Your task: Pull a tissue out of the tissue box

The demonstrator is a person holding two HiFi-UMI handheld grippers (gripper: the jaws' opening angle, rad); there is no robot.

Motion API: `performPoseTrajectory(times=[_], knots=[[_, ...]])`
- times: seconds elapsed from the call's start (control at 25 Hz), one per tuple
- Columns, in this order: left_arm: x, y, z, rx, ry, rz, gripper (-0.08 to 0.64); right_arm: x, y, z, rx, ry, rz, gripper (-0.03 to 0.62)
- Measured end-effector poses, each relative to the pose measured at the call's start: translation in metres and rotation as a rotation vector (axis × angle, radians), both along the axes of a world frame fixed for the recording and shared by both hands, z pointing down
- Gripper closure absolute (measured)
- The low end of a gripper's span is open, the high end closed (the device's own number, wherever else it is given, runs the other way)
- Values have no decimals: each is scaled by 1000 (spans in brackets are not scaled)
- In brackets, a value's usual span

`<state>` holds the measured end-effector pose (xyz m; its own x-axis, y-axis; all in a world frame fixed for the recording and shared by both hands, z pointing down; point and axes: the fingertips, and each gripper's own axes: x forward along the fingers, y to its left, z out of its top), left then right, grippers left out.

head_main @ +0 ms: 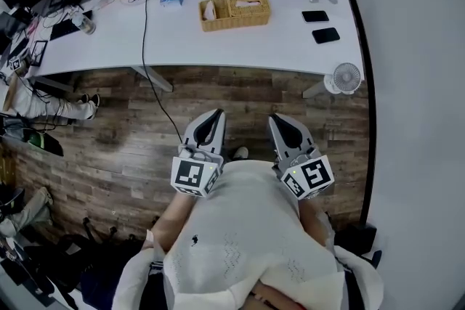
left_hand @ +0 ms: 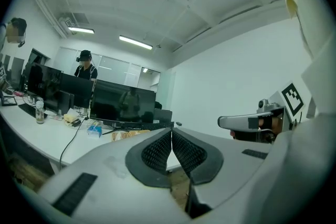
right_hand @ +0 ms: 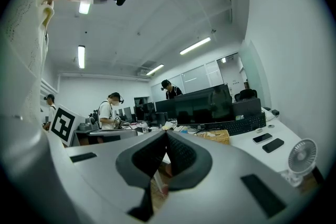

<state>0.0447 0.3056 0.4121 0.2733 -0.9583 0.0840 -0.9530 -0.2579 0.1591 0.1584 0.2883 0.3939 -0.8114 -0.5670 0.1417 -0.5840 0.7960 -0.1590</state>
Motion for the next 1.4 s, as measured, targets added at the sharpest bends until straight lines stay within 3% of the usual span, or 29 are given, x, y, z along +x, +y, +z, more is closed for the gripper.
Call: performPoseTrajectory(times=[0.4, 1.16, 1.4], knots=[[2, -13, 6, -28, 36, -19, 545, 9, -13, 11, 20, 82, 16, 591], [2, -62, 0, 10, 31, -3, 545, 21, -59, 9, 3, 66, 50, 591], [-13, -101, 3, 9, 28, -6, 545, 12, -93, 5, 1, 47, 64, 591]])
